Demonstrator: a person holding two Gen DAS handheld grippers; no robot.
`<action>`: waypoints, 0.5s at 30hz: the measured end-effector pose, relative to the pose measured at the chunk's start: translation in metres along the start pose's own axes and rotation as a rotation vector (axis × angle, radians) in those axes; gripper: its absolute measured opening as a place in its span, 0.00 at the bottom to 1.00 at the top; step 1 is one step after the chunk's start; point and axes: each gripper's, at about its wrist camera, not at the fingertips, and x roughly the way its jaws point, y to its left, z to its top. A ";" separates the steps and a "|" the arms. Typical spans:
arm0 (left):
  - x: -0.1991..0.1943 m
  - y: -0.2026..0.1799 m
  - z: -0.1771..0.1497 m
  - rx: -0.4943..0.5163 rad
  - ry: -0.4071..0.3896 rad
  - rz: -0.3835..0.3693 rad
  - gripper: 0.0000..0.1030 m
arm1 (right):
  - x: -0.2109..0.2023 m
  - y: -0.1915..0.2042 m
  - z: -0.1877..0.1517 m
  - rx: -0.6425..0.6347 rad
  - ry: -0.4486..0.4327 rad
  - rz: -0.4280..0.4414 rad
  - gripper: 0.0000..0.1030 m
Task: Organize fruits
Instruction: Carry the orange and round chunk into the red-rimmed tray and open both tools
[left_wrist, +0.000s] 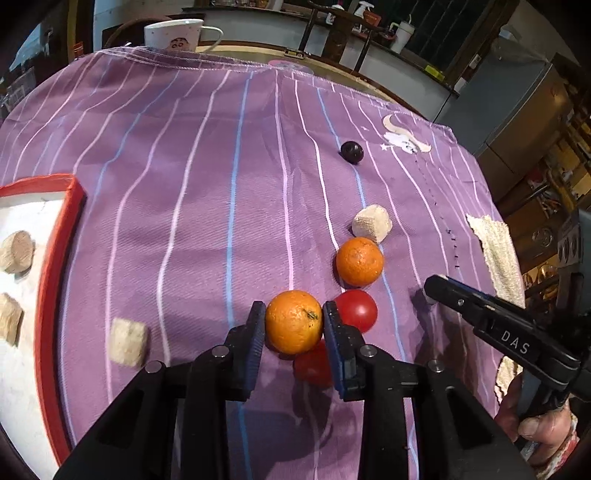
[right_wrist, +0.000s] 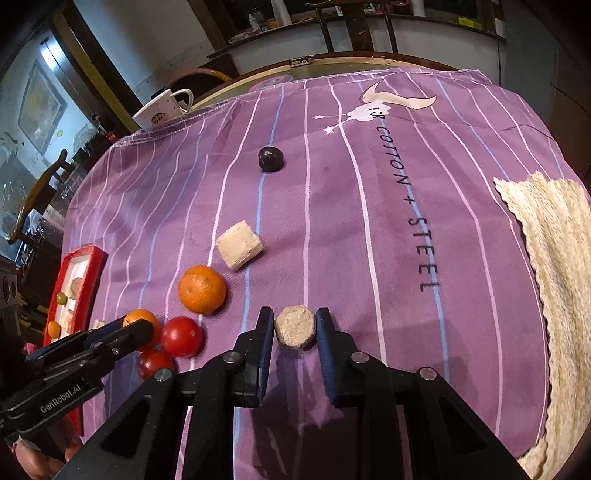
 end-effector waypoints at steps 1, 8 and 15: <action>-0.003 0.001 -0.001 -0.004 -0.004 -0.002 0.29 | -0.002 0.001 -0.002 0.003 0.001 0.001 0.24; -0.048 0.034 -0.019 -0.065 -0.053 -0.012 0.29 | -0.016 0.023 -0.014 0.010 0.003 0.029 0.24; -0.104 0.115 -0.047 -0.187 -0.101 0.049 0.29 | -0.024 0.089 -0.019 -0.057 -0.005 0.070 0.24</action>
